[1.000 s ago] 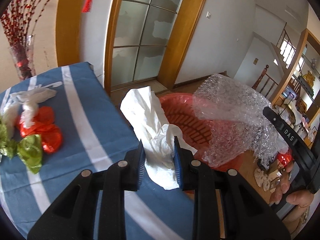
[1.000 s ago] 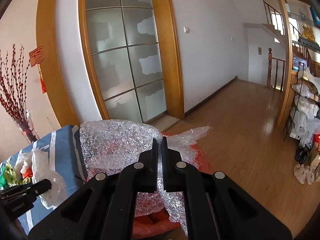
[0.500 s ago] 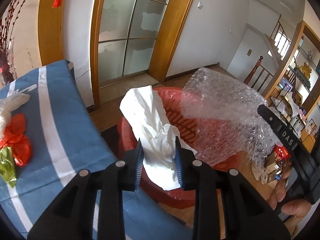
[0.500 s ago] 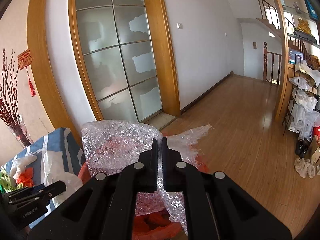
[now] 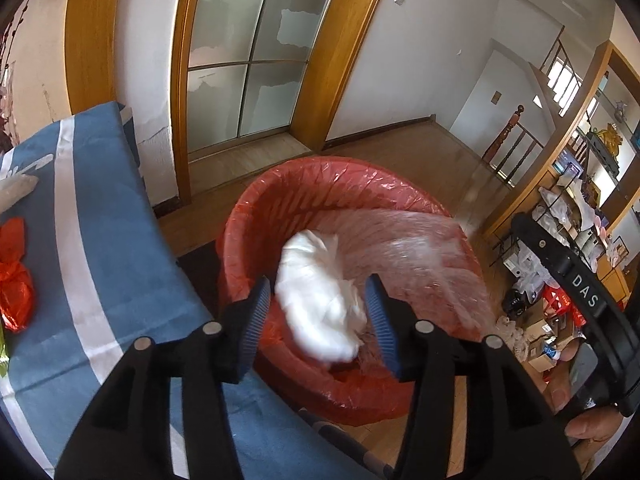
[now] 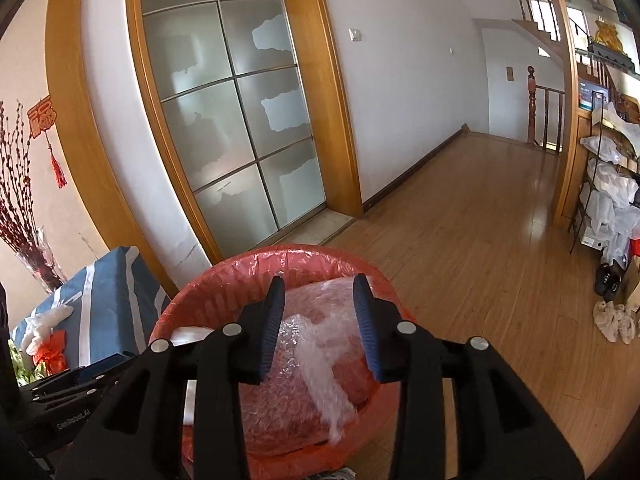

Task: Collect trash
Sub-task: 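Open the right tool over the wastebasket while the left tool releases the tissue, then move both tools back over the remaining bags on the table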

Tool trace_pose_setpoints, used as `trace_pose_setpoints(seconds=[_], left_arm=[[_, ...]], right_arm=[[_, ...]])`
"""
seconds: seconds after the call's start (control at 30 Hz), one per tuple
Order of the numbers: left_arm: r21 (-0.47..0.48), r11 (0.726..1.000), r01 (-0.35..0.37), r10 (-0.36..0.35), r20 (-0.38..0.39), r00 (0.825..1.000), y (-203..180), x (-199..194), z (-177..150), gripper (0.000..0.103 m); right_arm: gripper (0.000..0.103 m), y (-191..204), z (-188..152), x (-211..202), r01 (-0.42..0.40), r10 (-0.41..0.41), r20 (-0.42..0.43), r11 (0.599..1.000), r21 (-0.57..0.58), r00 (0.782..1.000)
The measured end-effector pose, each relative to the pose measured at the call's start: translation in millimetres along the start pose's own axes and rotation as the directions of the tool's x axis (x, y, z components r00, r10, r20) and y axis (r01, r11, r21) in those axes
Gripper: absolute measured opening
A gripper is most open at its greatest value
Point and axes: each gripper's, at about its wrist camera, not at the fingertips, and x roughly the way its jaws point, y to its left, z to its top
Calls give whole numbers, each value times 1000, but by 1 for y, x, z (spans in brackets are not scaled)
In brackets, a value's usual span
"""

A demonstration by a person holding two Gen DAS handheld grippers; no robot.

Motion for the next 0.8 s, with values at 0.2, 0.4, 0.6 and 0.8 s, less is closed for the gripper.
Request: trace_pose_setpoints(seconds=[0.2,0.4,0.6,0.8], left_arm=[[-7,999,-53,53,35,998,11,-18,-5,56],[-35,993,-115,117,76,990,37,-46,-13,60],[-87,979,-186,195,110,975,68,-82,-28,62],[-176,933,-313,339,147,929,119,-134,-51,65]], right_arm=[[45,9,-1,-6,3,-2,3,999,-53,1000],[49,21,-4,-15,-23,23,7,997,-80,1000],[52,46,-9,-24,-80,79,-11,988,-134,997],[56,90,-23,-30,-197,187,-66,958,-208,980]])
